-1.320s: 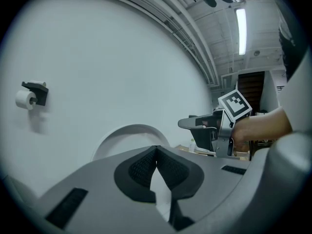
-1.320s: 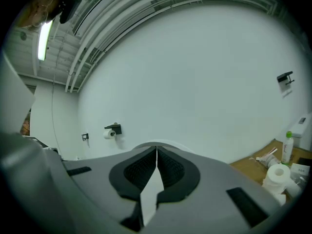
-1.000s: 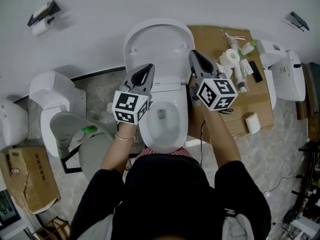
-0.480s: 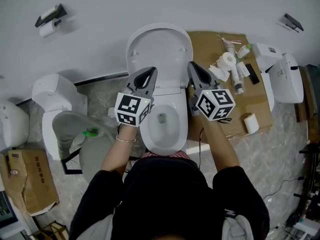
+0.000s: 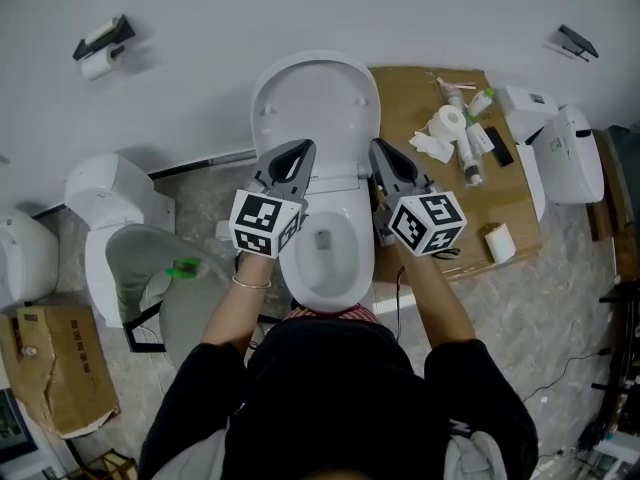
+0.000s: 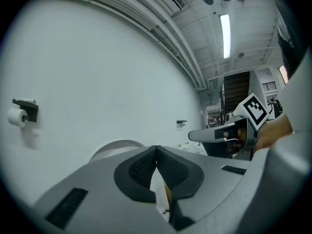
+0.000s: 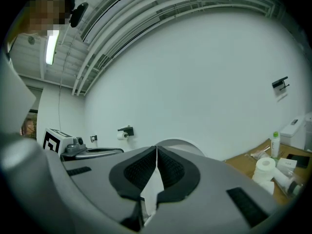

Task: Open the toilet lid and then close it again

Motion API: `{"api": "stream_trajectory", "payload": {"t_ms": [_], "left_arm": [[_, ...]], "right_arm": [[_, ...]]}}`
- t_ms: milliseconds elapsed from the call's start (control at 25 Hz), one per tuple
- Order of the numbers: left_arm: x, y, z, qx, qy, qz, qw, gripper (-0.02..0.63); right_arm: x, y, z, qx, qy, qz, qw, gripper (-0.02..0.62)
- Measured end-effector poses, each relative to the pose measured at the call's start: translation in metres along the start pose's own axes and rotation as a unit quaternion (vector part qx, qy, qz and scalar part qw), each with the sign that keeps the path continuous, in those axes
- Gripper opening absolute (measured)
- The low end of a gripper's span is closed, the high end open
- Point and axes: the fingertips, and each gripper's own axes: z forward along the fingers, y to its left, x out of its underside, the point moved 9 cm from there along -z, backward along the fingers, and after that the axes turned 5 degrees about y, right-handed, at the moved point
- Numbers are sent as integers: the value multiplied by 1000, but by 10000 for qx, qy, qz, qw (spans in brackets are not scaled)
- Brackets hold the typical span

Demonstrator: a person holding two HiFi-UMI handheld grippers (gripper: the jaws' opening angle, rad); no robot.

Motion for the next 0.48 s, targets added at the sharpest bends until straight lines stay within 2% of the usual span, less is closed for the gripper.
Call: {"api": "stream_trajectory", "payload": {"t_ms": [480], "left_arm": [[1, -4, 0, 28, 20, -59, 10000, 4]], "right_arm": [[6, -1, -8, 79, 113, 37, 9999, 21]]}}
